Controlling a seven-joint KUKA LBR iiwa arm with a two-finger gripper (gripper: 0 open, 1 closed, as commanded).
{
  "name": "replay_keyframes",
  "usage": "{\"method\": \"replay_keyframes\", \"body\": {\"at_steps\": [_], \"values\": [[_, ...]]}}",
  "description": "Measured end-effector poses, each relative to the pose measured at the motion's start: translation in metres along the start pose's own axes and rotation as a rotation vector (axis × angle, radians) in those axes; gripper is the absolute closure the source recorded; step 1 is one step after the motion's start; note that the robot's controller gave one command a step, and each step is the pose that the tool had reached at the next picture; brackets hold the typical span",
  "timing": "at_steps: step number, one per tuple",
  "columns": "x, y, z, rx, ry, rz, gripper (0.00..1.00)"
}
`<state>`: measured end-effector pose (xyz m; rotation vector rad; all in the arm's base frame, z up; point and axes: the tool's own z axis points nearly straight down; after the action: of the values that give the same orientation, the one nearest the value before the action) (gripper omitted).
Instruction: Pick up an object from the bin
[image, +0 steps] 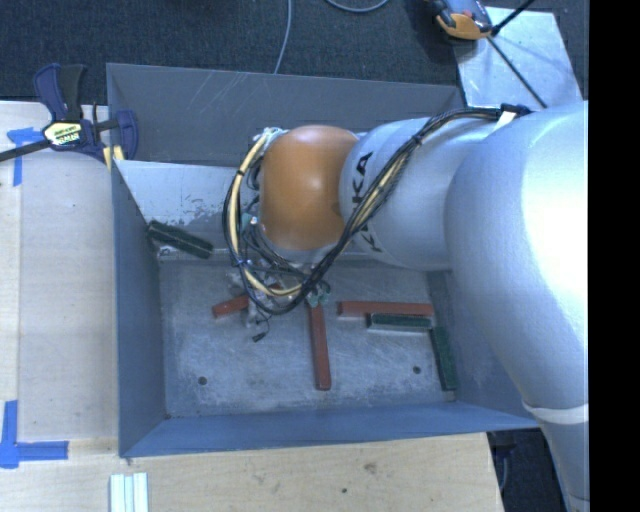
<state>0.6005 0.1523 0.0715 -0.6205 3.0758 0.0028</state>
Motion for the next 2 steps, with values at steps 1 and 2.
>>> {"method": "replay_keyframes", "body": {"at_steps": [1, 2], "values": [[-0.0051, -0.0063, -0.1260, 0.001, 0.000, -0.045, 1.00], [-0.0049, -0.0063, -0.1257, 0.001, 0.001, -0.044, 1.00]]}}
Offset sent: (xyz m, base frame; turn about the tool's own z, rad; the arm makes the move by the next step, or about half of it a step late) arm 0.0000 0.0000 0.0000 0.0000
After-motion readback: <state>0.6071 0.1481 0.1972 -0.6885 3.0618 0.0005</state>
